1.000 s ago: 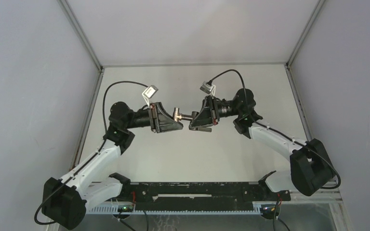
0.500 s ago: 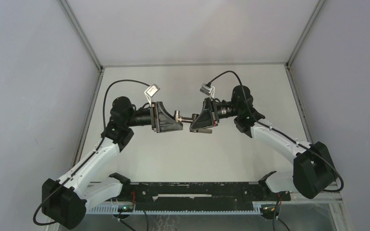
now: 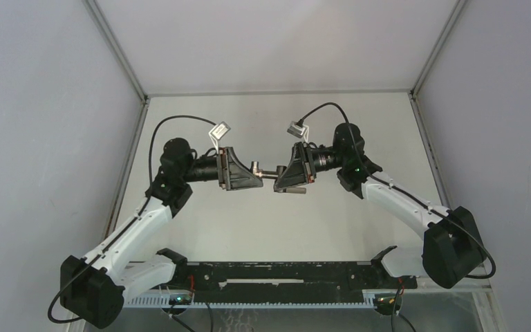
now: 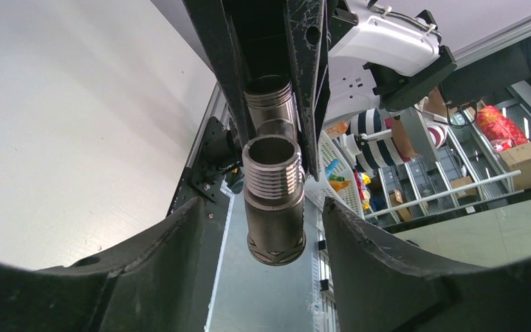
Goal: Install the water faucets
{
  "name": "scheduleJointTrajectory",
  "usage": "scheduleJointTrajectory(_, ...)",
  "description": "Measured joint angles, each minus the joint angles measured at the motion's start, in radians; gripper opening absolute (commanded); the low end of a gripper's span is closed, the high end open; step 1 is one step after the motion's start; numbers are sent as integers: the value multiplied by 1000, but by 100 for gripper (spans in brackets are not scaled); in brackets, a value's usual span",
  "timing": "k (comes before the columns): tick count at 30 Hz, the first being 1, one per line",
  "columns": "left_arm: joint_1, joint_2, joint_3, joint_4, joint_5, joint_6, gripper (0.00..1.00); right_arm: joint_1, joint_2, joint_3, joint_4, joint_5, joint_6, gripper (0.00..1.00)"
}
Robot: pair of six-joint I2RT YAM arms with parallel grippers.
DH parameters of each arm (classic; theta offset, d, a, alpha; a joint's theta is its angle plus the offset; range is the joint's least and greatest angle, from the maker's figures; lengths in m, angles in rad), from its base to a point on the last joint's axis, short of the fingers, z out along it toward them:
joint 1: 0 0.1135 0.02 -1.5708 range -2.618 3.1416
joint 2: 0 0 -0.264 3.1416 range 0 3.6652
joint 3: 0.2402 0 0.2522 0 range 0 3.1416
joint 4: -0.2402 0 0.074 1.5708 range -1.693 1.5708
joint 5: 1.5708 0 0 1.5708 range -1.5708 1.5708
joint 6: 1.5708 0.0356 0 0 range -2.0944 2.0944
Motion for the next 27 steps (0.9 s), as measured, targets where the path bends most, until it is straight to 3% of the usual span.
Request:
scheduleJointTrajectory(8, 0, 11, 0, 4, 0, -8, 57, 13, 0, 2, -24, -2, -28, 0)
scheduleJointTrajectory(20, 0, 12, 0, 35, 0, -21, 55, 19, -15, 27, -87, -2, -72, 0)
scheduleJointTrajectory(22, 0, 12, 0, 40, 0, -27, 46, 21, -16, 33, -95, 0, -84, 0)
scheduleJointTrajectory(25, 0, 11, 0, 49, 5, -40, 13, 23, -16, 33, -113, 6, -95, 0)
scheduleJointTrajectory(27, 0, 11, 0, 58, 9, -50, 1, 23, -16, 33, -125, 14, -102, 0)
